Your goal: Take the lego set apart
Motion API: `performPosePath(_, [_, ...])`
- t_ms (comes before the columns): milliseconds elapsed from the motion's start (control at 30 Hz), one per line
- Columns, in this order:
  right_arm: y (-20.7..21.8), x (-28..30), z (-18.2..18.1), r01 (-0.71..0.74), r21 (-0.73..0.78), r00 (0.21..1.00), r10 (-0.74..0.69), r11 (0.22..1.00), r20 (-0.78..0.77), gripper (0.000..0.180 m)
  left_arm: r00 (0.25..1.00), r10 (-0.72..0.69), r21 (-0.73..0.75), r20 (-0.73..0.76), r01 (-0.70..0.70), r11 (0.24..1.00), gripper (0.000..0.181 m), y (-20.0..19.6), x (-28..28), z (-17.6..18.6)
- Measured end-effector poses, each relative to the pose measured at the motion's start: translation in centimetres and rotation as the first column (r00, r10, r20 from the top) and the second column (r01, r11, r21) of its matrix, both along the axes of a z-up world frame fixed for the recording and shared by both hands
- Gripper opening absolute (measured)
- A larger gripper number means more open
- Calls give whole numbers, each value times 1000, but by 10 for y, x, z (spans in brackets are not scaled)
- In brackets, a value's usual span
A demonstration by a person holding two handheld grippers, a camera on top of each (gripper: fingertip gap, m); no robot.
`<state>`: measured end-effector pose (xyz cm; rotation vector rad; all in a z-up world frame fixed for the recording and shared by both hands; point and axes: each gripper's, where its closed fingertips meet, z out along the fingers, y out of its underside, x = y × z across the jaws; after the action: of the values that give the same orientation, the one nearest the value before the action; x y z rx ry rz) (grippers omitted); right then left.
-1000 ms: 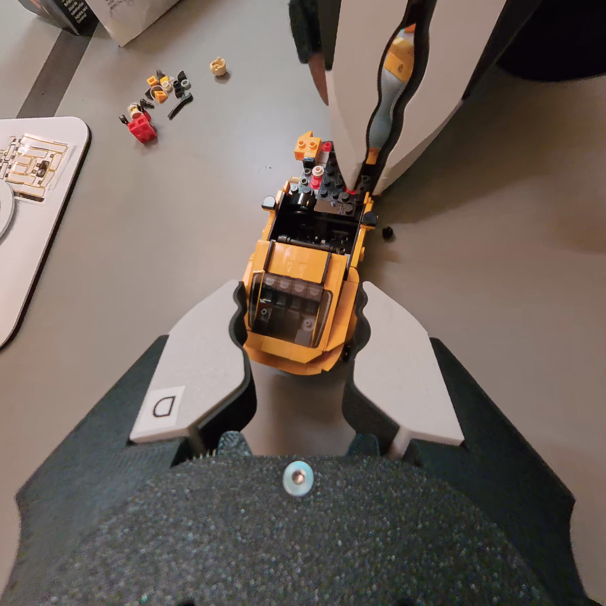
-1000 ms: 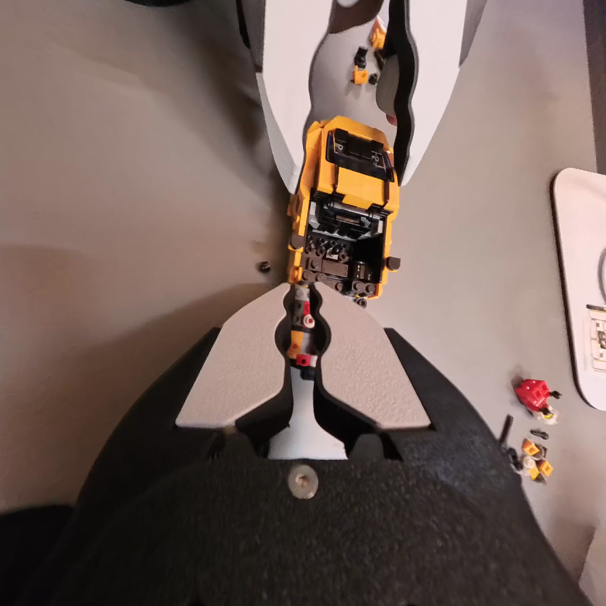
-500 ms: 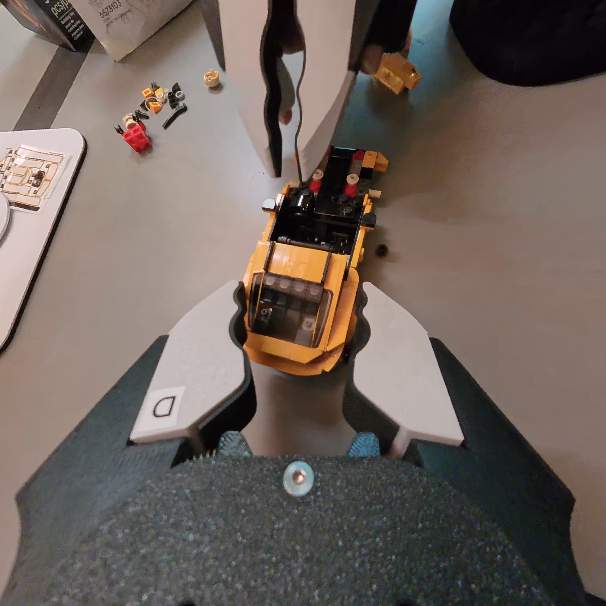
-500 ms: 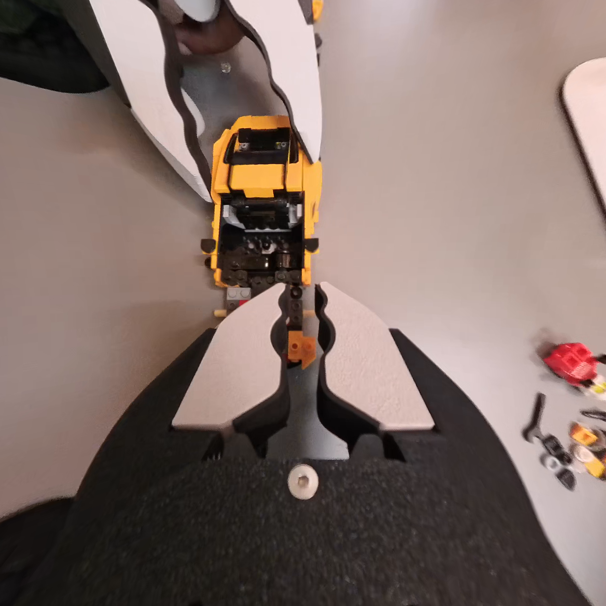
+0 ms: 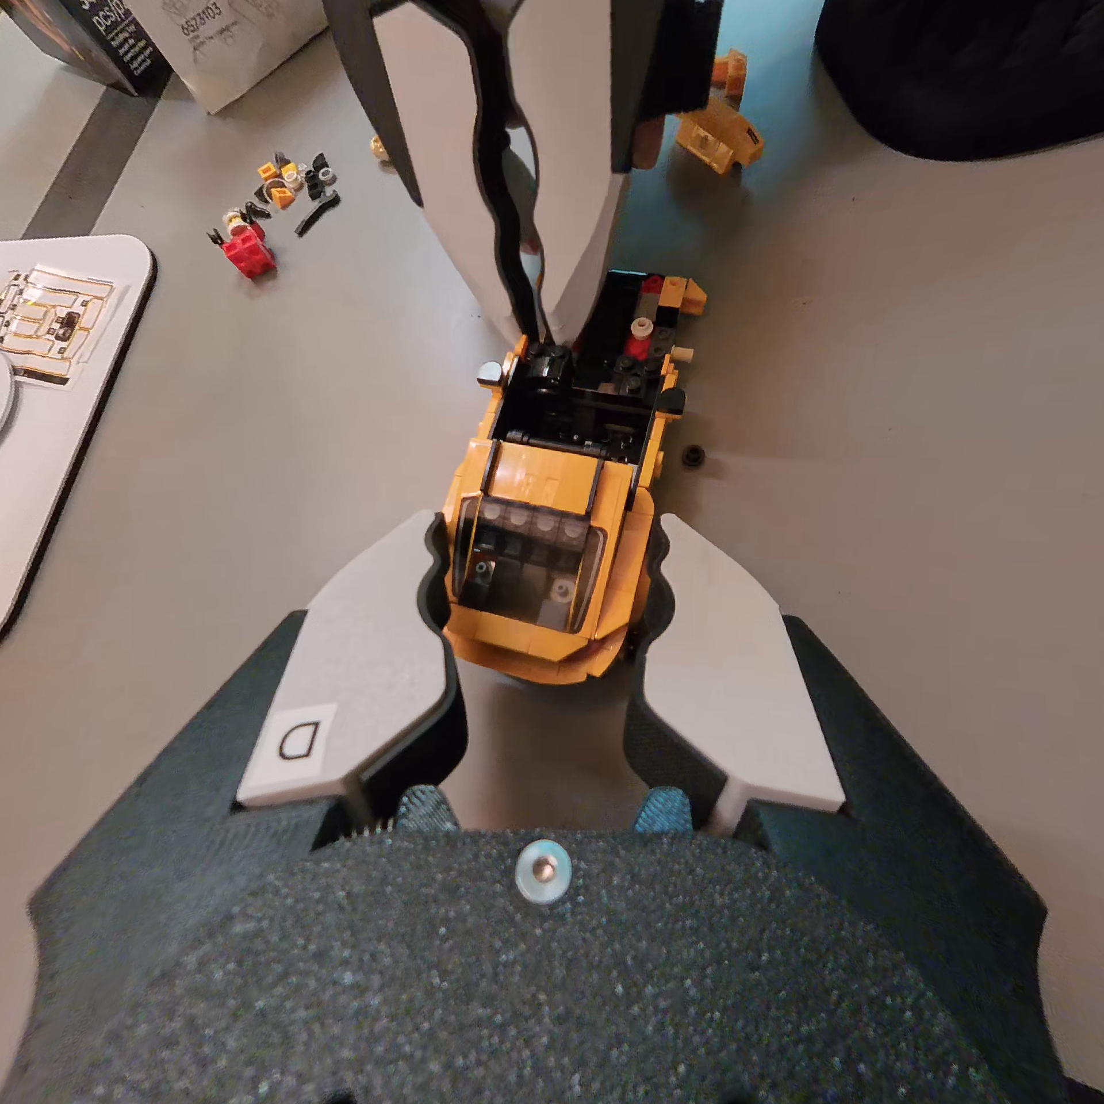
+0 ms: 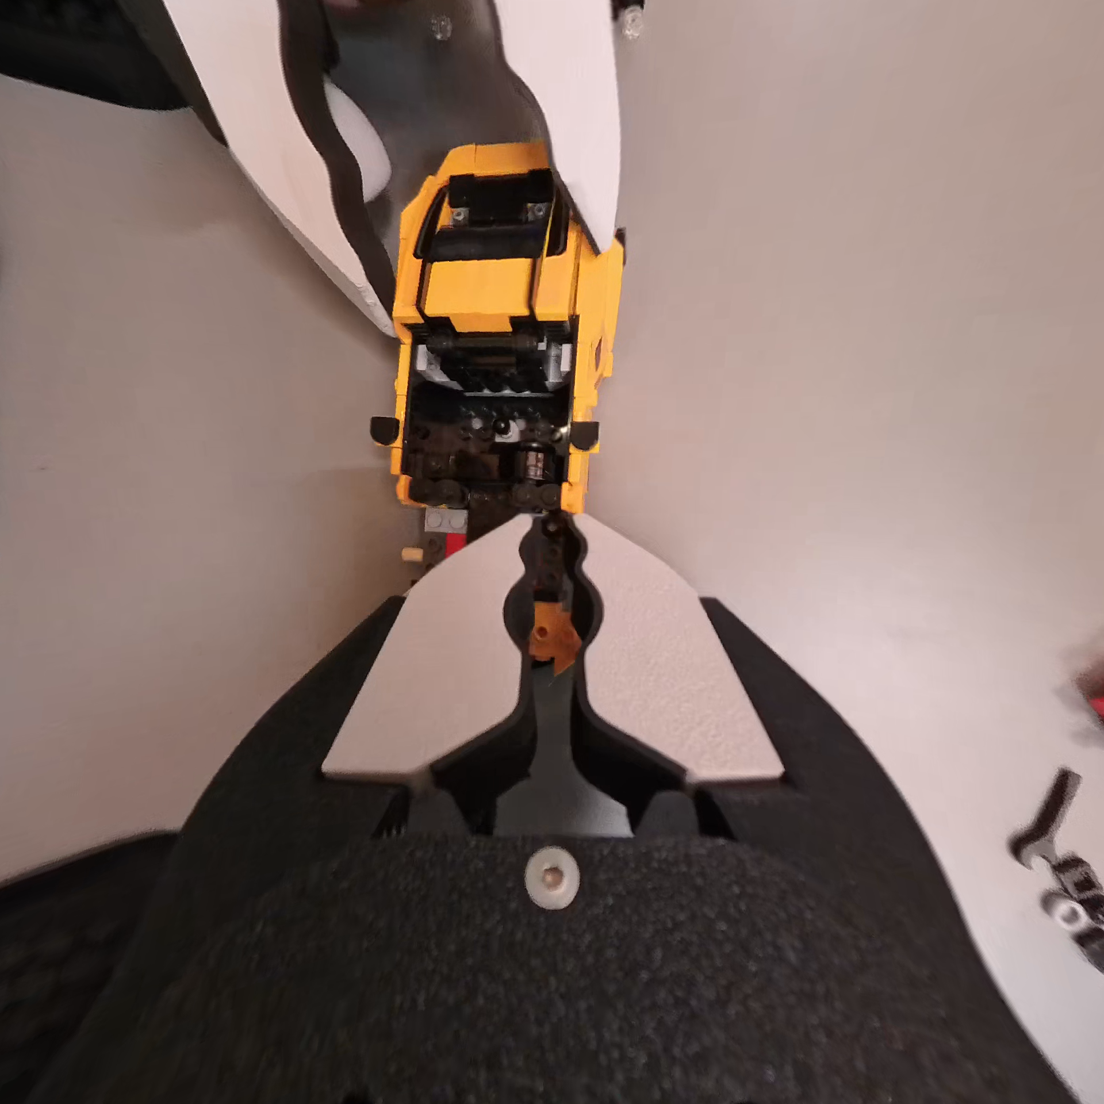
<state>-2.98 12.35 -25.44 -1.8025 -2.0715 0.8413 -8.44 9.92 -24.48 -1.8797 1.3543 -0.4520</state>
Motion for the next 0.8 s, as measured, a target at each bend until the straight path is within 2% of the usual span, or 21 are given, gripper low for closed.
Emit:
performPosePath(167, [-1,0,-1,5,-60,1000,-5,998,-3,6,1000,2,-8,-9,-2,1000,63,-1,0,0])
performPosePath(400, [-2,-1,3,9,122,990,8,992,-142,3,1000,14,-21,-23,-15,1000,63,-1,0,0])
performPosePath(600, [7,0,17,108,-59,968,-119,992,-222,4,1000,8,-17,-29,-9,1000,63,-2,0,-1])
performPosePath(700, [1,2,35,91,-75,956,-109,993,-274,4,1000,9,-18,-22,-10,1000,63,-1,0,-1])
performPosePath(800, [-23,3,54,42,-85,943,-67,996,-326,4,1000,12,2,-4,-12,1000,63,1,0,0])
